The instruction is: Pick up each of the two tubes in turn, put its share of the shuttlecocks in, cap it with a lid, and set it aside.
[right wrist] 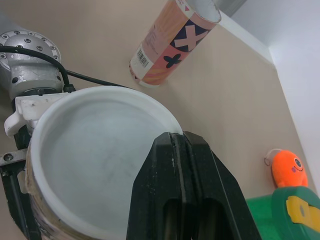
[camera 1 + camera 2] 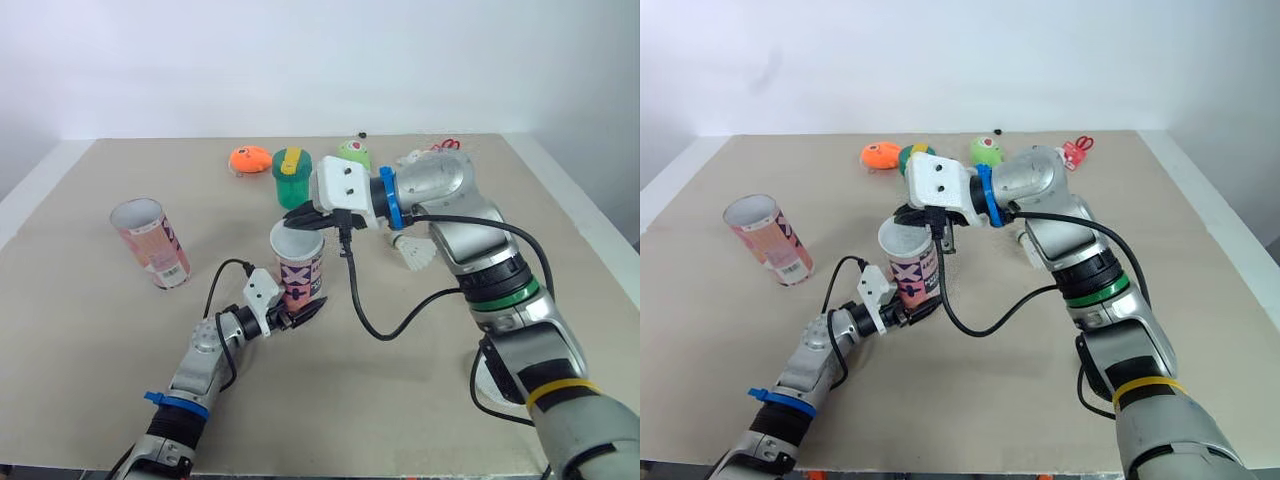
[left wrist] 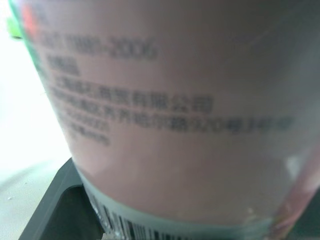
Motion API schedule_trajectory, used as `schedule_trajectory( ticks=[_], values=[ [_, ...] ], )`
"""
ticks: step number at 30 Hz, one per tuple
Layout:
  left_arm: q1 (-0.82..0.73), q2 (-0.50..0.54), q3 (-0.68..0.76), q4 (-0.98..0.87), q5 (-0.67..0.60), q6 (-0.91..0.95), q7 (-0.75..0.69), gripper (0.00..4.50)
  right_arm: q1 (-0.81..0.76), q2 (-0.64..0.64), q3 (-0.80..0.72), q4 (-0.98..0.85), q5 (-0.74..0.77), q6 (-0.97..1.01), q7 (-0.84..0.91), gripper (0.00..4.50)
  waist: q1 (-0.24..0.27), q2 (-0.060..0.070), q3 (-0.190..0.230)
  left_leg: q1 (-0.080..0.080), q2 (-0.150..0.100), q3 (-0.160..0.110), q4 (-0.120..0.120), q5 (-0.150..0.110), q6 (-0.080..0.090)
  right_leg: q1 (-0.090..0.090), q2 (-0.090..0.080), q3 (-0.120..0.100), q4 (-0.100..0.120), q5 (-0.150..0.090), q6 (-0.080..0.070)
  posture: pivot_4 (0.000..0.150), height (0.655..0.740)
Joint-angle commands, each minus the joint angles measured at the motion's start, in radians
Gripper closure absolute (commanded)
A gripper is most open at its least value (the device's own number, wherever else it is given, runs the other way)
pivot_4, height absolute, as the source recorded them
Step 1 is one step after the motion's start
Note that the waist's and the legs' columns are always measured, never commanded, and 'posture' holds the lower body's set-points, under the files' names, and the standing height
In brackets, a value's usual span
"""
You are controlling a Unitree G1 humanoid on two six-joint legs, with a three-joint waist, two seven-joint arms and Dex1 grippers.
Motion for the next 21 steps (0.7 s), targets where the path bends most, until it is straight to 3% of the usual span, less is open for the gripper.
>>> schedule_trajectory(
  ticks=[1,13,21],
  values=[
    [0.032,-0.002,-0.029,0.068,0.02,0.048,-0.001,1.13,0.039,0.028,0.054,0.014,-0.002,-0.004,0.016,4.45,0.0,-0.001,-0.003,0.0,0.0,0.0,0.0,0.0,0.0,0.0,0.0,0.0,0.0,0.0,0.0,0.15,0.74],
    [0.031,-0.003,-0.03,0.07,0.019,0.049,-0.002,1.13,0.101,0.052,0.086,0.007,-0.037,-0.041,-0.005,4.45,-0.001,0.0,-0.013,0.001,0.001,-0.001,-0.008,0.0,0.0,0.002,0.0,-0.001,-0.009,0.0,-0.001,0.15,0.74],
    [0.034,-0.003,-0.031,0.066,0.017,0.051,-0.001,1.13,0.057,0.038,0.045,-0.026,-0.007,-0.005,0.024,4.45,-0.001,0.001,-0.013,0.002,0.001,-0.001,-0.01,0.0,0.0,0.002,0.001,-0.001,-0.01,0.0,-0.001,0.15,0.74]
  ],
)
